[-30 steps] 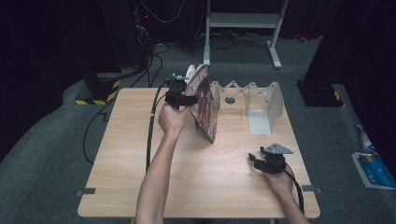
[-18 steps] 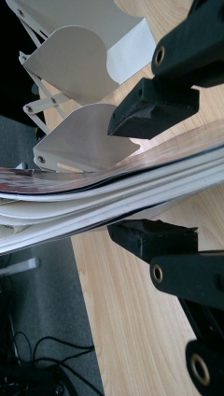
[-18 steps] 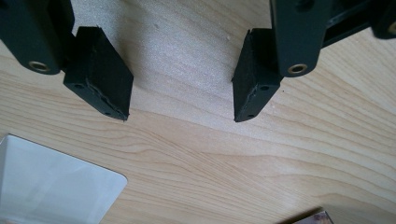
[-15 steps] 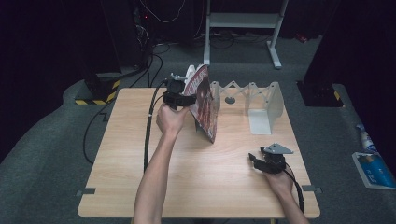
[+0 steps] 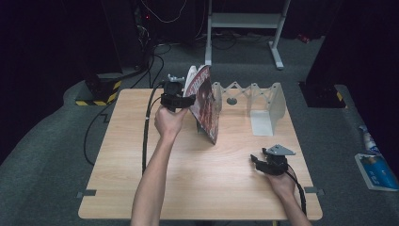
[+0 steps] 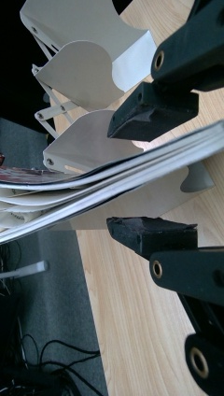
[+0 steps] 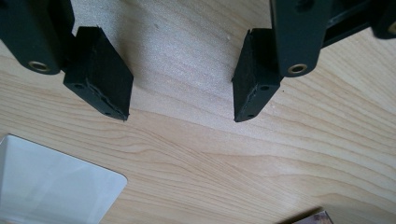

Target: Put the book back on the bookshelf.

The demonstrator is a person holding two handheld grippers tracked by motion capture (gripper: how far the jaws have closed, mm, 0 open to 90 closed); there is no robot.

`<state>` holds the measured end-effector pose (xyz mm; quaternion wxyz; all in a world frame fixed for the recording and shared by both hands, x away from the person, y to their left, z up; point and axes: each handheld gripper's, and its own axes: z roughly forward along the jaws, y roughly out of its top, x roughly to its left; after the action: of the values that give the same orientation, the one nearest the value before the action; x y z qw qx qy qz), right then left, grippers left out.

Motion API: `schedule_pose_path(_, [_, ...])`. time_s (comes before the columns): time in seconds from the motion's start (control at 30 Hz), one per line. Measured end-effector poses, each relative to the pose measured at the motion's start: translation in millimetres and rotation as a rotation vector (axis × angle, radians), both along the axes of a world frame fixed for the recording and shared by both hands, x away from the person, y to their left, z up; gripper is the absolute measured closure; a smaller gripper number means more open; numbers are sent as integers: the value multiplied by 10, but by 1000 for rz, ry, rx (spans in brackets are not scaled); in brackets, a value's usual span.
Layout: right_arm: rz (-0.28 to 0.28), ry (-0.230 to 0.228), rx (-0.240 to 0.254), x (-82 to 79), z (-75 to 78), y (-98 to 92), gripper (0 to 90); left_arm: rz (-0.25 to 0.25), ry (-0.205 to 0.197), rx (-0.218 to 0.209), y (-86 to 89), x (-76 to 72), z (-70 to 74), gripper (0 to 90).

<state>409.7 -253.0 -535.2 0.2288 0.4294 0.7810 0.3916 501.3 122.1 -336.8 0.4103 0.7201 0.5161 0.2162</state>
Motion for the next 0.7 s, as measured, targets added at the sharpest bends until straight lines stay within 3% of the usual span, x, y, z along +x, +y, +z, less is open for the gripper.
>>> schedule_pose_path(0.7, [0, 0, 0, 0, 0, 0, 378, -15, -14, 0, 104, -121, 40, 489])
